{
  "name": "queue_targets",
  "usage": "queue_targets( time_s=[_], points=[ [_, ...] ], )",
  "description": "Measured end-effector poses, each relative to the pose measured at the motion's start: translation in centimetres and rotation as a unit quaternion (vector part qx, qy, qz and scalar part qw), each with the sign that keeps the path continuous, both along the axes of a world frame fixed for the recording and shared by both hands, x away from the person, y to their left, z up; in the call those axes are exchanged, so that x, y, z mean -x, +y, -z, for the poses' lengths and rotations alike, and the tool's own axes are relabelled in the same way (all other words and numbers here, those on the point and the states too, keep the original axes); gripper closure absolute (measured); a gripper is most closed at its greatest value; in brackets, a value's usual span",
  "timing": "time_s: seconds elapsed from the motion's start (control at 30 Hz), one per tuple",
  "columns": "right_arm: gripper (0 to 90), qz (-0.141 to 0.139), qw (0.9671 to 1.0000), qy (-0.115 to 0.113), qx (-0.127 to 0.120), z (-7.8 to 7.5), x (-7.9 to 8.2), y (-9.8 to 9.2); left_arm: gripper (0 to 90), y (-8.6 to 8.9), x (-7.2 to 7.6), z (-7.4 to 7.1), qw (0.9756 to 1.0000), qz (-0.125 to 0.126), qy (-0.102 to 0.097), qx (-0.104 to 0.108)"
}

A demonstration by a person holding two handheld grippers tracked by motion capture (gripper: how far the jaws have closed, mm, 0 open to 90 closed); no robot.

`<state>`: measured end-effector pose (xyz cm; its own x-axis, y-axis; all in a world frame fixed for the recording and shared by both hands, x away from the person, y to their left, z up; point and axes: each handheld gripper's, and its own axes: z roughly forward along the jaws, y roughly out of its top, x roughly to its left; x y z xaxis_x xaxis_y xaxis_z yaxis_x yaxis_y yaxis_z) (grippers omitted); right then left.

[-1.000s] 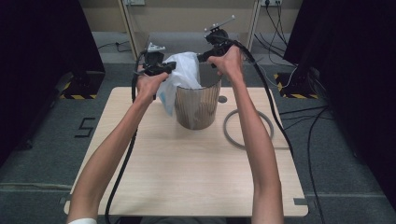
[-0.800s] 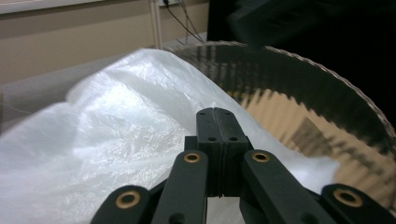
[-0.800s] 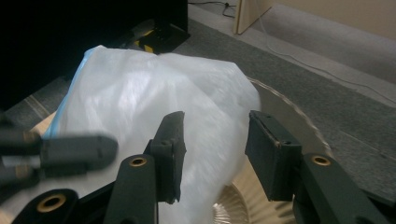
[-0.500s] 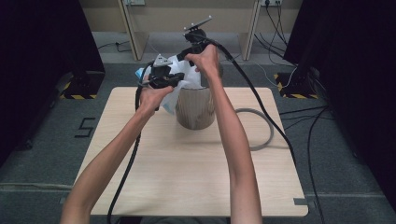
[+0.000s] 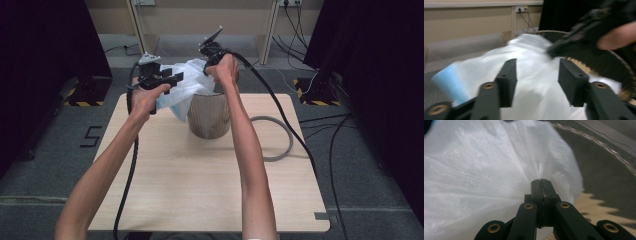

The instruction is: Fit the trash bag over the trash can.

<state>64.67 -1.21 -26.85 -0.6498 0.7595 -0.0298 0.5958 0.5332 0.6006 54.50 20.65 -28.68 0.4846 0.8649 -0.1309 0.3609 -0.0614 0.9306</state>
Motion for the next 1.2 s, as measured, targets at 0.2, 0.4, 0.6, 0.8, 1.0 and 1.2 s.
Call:
queue_targets(
  time_s=[0.2,0.4,0.6,0.8,1.0,1.2],
  points=[
    [90.0,0.011,0.9998,-0.002,0.016,0.2,0.2,-1.3,29.9,1.6,-1.0,0.7,0.9974,-0.019,0.049,0.048],
    [89.2,0.01,0.9995,-0.004,0.03,-0.4,0.8,-2.1,43.3,0.6,-1.4,0.9,0.9978,0.002,0.051,0.042],
    [66.5,0.021,0.999,-0.037,-0.011,-1.9,1.7,-2.6,73.1,-1.0,-1.2,0.3,0.9994,0.017,0.029,0.007],
    [56.8,-0.016,0.9958,-0.047,-0.077,-3.2,3.6,-2.5,78.9,-1.8,-1.1,-0.3,0.9996,0.019,0.019,0.0],
    [55.3,-0.061,0.9935,-0.043,-0.086,-2.5,6.2,-1.6,77.7,-2.3,-1.0,-0.9,0.9997,0.021,0.01,-0.004],
    [64.2,-0.051,0.9983,-0.014,-0.023,-0.2,5.4,-1.1,54.7,-1.4,-0.2,-1.8,0.9997,0.016,0.007,-0.019]
  ],
)
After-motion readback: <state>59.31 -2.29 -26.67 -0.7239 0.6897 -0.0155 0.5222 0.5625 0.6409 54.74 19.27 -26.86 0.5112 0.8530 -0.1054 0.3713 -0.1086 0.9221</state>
